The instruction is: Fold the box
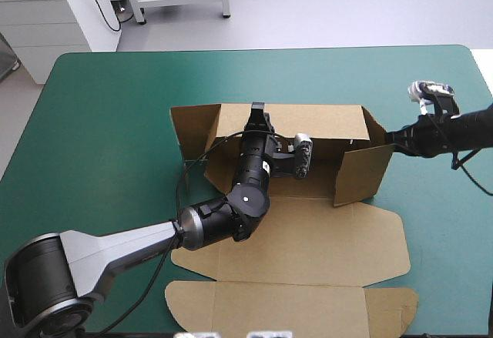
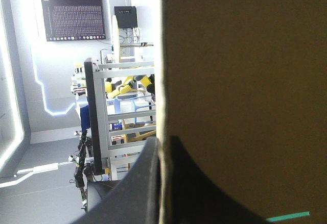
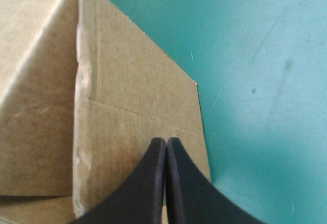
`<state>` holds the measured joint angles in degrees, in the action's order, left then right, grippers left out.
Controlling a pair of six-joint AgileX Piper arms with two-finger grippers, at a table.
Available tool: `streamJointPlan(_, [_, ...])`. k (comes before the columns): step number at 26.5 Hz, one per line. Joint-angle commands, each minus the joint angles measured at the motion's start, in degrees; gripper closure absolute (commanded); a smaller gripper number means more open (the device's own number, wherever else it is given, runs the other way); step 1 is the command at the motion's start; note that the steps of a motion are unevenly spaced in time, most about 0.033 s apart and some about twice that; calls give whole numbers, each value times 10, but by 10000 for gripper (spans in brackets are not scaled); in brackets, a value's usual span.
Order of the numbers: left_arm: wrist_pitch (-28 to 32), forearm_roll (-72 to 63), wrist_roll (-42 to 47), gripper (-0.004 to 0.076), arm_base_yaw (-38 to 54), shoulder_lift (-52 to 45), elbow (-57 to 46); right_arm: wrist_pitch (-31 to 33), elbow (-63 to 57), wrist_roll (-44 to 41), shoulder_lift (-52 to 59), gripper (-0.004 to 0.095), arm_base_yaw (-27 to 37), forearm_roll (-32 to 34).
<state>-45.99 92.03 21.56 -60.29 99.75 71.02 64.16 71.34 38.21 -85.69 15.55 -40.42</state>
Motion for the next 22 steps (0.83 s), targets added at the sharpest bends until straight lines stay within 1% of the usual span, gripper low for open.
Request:
streamJointPlan(1, [-8,20,6,731,-5,-23,15,-114,-119,182,90,927,3,-99])
streamJointPlan(2, [-8,20,6,731,-5,-23,15,-137,-151,233,106,927,3,-130])
streamJointPlan(3, [-8,20,6,731,-5,-23,15,-174,-203,319,133,927,3,-191])
streamJointPlan(5, [-7,20,6,731,-5,-23,15,-196,-258,403,161,927,3,-248])
streamJointPlan(7, [-7,20,6,731,-5,-23,15,-192,-271,440,168,925,3,-270])
streamJointPlan(9, [-7,20,6,731,-5,-23,15,-173,-270,452,170,904,3,-270])
streamJointPlan(10, [-7,20,6,731,-5,-23,15,-160,-269,455,170,876,3,-266])
streamJointPlan(12, [-8,20,6,731,-5,-23,15,-138,-266,456,170,798,3,-251])
streamJointPlan(13, [-8,20,6,731,-5,-23,15,-128,-265,453,168,736,3,-239])
streamJointPlan(15, [-8,20,6,731,-5,-23,15,-119,-261,442,166,593,3,-228])
streamJointPlan(16, [-8,20,6,731,-5,-23,15,-119,-260,433,165,502,3,-226])
streamJointPlan(17, [-7,20,6,731,-5,-23,15,-119,-260,434,165,413,3,-226])
streamJointPlan(19, [-7,20,6,731,-5,-23,15,-123,-260,444,165,271,3,-227])
streamJointPlan(20, [-7,20,6,731,-5,-23,15,-128,-260,453,165,231,3,-228])
streamJointPlan(22, [-7,20,6,731,-5,-23,15,-136,-260,463,165,214,3,-234])
